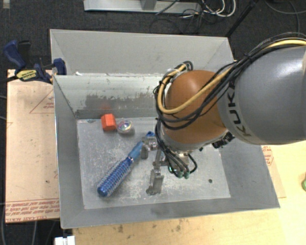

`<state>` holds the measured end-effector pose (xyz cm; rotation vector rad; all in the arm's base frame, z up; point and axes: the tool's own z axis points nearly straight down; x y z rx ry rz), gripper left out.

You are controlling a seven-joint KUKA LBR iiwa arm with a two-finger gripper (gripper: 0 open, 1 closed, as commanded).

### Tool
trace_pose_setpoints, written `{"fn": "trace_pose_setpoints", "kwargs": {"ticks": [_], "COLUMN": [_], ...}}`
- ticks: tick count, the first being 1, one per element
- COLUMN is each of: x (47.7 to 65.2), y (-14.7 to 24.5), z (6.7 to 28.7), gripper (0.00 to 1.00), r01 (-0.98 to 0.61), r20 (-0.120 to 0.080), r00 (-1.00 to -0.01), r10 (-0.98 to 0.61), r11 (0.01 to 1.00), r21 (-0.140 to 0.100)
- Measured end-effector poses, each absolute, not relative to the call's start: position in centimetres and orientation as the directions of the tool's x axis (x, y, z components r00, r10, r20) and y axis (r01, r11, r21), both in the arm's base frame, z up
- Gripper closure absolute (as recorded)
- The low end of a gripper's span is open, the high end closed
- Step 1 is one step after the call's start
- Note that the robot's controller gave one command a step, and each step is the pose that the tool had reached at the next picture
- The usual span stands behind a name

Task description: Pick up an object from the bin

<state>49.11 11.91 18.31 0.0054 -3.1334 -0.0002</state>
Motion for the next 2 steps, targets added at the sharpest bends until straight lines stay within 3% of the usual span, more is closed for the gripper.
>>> {"fn": "trace_pose_setpoints", "kwargs": {"ticks": [1,2], "x": [54.5,52.0], "y": [19.0,18.5], "z": [12.2,6.8], "gripper": [0.00,0.00], "r01": [-0.137,-0.494], "r20": [-0.002,0.002], "r00": [-0.991,-0.869], "r10": [-0.137,-0.494], "r11": [0.991,0.869], "r21": [0.003,0.002]}}
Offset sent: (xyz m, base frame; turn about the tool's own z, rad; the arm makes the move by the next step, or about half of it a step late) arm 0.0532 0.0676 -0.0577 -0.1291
